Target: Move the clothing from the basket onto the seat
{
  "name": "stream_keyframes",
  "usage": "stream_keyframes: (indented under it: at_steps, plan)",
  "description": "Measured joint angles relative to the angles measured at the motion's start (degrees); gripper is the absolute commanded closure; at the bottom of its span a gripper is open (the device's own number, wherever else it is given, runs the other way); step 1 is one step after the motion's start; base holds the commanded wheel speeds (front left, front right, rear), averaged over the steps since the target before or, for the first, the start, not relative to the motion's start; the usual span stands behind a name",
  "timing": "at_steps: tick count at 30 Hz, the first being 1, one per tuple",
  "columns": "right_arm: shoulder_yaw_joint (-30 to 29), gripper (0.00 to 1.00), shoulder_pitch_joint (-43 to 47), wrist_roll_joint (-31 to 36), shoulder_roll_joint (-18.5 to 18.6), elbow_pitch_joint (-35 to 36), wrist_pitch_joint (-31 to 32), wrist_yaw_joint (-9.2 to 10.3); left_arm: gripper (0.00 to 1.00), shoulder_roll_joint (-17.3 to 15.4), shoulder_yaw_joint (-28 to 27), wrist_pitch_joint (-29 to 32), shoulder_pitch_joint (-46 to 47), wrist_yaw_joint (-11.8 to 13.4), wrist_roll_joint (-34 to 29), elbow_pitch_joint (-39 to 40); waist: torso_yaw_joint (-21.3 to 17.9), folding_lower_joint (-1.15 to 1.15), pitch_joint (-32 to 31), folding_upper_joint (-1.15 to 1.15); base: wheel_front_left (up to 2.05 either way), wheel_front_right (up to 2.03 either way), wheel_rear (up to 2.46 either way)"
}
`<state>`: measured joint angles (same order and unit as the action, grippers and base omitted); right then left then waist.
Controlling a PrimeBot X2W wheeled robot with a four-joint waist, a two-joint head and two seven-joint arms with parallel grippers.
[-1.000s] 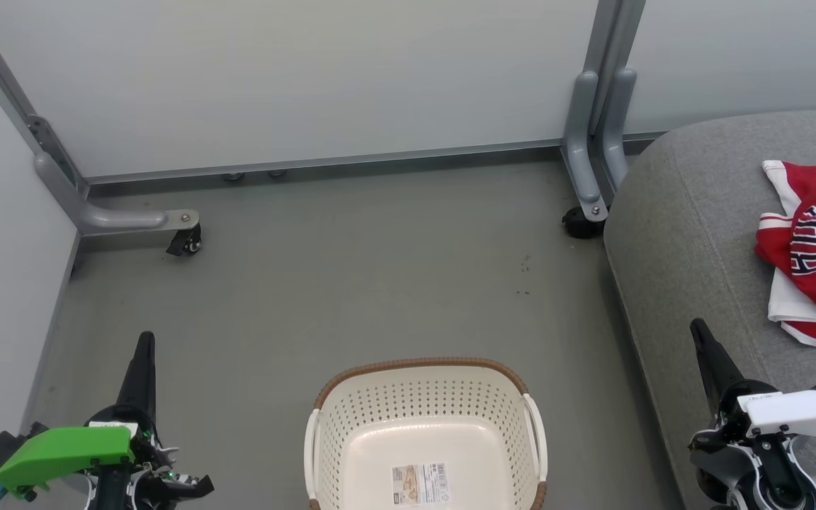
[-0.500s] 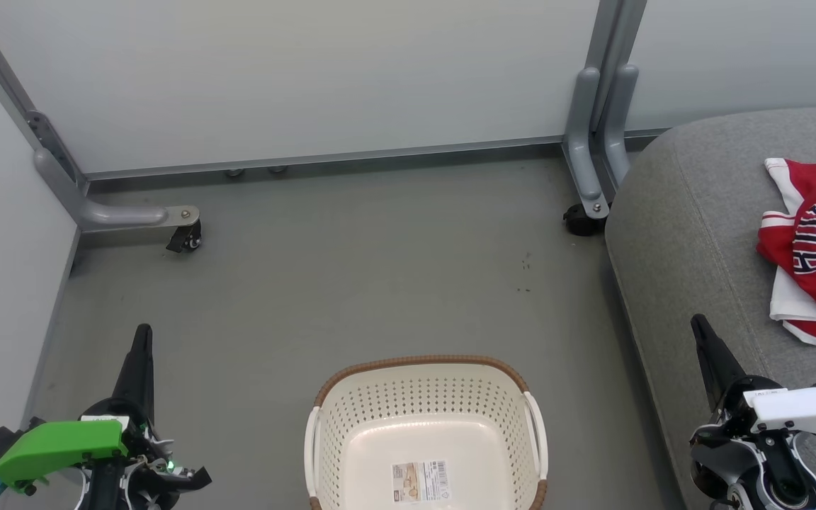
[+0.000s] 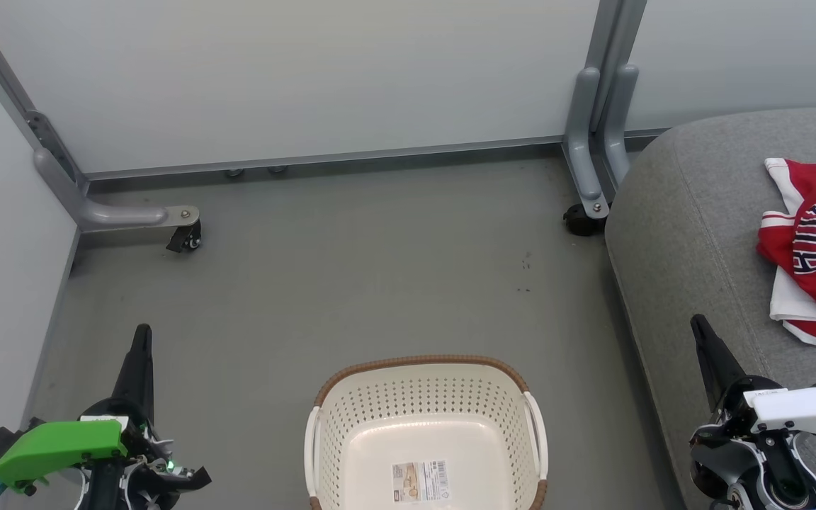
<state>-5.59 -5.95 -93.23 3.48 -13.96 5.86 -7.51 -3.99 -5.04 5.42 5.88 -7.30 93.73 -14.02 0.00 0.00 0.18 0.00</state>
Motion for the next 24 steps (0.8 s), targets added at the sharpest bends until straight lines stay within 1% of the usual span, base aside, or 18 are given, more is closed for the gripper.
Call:
stream_keyframes:
  at_steps: [24]
  plan:
    - [-0.29, 1.0, -0.01, 0.19, -0.18, -0.01, 0.18, 0.0, 1.0, 0.33, -0.37, 0.33, 0.01, 0.0, -0.33, 0.0, 0.0, 0.0, 0.0, 0.0, 0.0, 0.0, 0.0]
